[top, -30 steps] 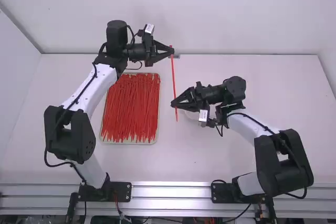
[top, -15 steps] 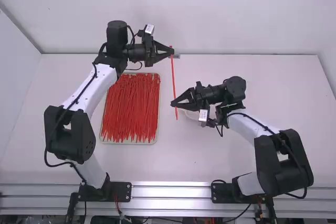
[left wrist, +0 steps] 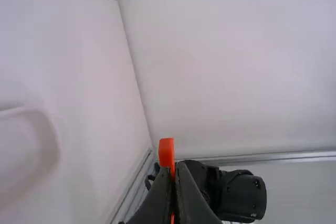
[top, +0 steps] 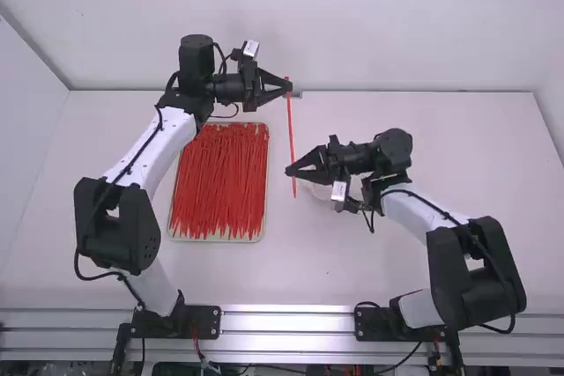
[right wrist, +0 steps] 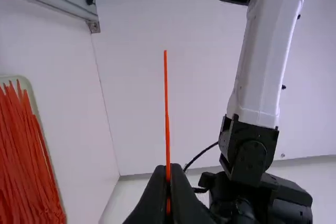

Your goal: Fasten the cable tie

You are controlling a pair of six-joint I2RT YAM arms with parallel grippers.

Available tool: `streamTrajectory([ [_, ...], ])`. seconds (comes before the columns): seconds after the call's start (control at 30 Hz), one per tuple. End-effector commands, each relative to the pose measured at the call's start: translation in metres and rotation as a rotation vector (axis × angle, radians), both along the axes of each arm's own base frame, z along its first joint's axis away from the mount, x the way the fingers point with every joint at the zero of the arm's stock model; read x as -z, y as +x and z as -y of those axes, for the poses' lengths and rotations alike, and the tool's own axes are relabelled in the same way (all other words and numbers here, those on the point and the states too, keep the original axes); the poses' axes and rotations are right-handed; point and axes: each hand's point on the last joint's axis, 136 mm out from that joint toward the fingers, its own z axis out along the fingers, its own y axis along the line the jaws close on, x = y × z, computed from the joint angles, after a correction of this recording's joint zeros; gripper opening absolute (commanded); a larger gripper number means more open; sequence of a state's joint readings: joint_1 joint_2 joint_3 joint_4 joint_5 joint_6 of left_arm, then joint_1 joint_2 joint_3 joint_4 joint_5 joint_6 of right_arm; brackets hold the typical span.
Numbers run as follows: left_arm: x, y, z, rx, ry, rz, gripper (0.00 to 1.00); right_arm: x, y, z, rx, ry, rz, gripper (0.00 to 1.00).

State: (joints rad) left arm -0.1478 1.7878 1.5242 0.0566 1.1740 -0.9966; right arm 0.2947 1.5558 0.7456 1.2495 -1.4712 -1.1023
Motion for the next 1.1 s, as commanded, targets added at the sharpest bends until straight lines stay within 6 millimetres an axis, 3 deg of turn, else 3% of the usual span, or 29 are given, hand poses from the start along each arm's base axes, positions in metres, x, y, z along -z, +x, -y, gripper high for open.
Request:
streamTrajectory([
  [0.0, -0.006, 0.0, 0.003, 0.022, -0.001, 0.038, 0.02, -0.002, 0.011, -0.006, 0.07, 0.012, -0.101, 0.0],
  [0.2, -0.002, 0.0, 0.001, 0.019, 0.01, 0.038, 0.02, -0.002, 0.005, -0.013, 0.044, -0.01, -0.21, 0.0],
  [0.4, 0.002, 0.0, -0.001, 0.017, 0.019, 0.033, 0.02, -0.004, 0.013, -0.014, 0.07, -0.044, -0.521, 0.0],
  [0.73, 0.001, -0.002, 0.002, 0.029, 0.02, 0.047, 0.02, -0.004, 0.015, -0.014, 0.076, -0.047, -0.575, 0.0],
  [0.93, 0.002, -0.002, 0.002, 0.029, 0.026, 0.067, 0.02, 0.008, 0.011, -0.002, 0.034, -0.119, -0.661, 0.0],
  [1.07, 0.001, -0.001, 0.002, 0.037, 0.041, 0.14, 0.02, -0.002, 0.017, 0.001, 0.042, -0.121, -0.752, 0.0],
])
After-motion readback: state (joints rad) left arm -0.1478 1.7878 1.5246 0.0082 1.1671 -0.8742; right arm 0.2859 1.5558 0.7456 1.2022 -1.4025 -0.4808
